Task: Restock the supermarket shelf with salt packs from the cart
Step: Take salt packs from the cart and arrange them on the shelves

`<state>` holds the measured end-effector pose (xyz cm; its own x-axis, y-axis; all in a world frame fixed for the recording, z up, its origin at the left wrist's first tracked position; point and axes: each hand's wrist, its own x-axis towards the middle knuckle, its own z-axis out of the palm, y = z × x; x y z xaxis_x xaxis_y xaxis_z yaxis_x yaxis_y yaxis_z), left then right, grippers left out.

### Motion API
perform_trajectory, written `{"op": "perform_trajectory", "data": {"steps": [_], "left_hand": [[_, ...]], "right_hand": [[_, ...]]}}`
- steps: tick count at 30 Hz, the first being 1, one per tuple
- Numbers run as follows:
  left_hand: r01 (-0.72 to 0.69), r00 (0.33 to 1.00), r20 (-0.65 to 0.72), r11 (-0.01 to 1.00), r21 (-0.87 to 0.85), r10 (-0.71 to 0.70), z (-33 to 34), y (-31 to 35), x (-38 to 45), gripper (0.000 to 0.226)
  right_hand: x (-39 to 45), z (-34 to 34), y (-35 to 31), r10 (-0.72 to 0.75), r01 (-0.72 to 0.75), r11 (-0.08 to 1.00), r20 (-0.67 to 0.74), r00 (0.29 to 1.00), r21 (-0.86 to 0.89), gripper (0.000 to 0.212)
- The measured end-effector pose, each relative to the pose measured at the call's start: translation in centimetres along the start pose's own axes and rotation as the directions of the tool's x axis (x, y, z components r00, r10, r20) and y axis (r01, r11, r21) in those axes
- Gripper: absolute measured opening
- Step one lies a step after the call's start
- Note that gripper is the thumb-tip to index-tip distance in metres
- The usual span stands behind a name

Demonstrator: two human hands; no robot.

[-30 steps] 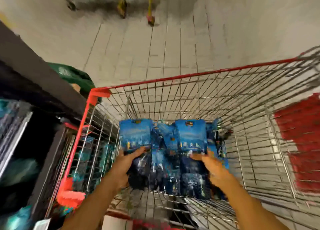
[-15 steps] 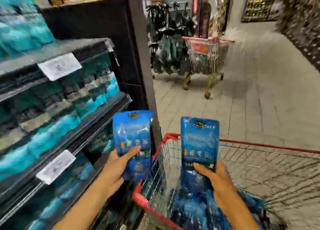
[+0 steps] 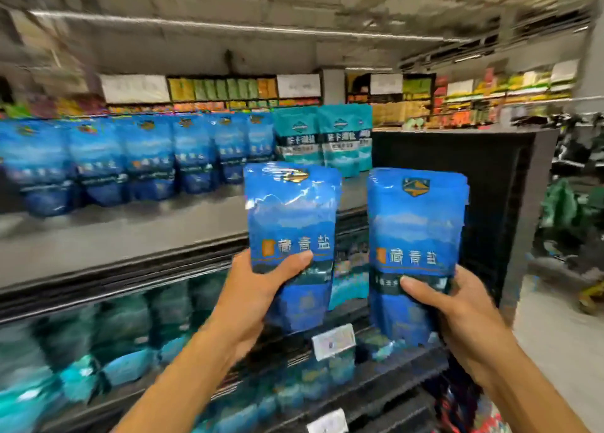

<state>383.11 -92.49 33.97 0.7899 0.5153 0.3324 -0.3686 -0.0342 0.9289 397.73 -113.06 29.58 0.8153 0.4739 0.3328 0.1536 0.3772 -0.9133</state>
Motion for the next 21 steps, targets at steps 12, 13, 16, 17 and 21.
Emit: {"op": "perform_trajectory", "data": {"steps": [12, 13, 16, 17, 21], "left_hand": [[0.017, 0.964, -0.266, 0.998, 0.065, 0.001, -12.8, 10.5, 14.3, 0.047], [0.029, 0.960, -0.281, 0.998, 0.063, -0.010, -13.6, 10.0, 15.8, 0.046], [0.058, 0.949, -0.313, 0.994, 0.095, -0.025, -15.0, 7.2, 20.4, 0.037], [0.076, 0.950, -0.309, 0.991, 0.108, -0.039, -15.2, 6.0, 21.8, 0.035], [0.093, 0.959, -0.277, 0.991, 0.092, -0.064, -15.8, 2.8, 26.5, 0.038]], "right_hand": [[21.0, 18.3, -4.4, 0.036, -0.064, 0.993, 0.269, 0.963, 0.095, 0.031], [22.7, 19.4, -3.7, 0.065, -0.090, 0.992, 0.259, 0.964, 0.085, 0.028], [27.3, 21.8, -1.3, 0.152, -0.169, 0.984, 0.250, 0.956, 0.048, 0.034], [28.6, 22.5, -0.4, 0.175, -0.187, 0.982, 0.248, 0.953, 0.024, 0.035], [32.5, 23.5, 2.4, 0.226, -0.213, 0.974, 0.226, 0.947, -0.084, 0.039]]}}
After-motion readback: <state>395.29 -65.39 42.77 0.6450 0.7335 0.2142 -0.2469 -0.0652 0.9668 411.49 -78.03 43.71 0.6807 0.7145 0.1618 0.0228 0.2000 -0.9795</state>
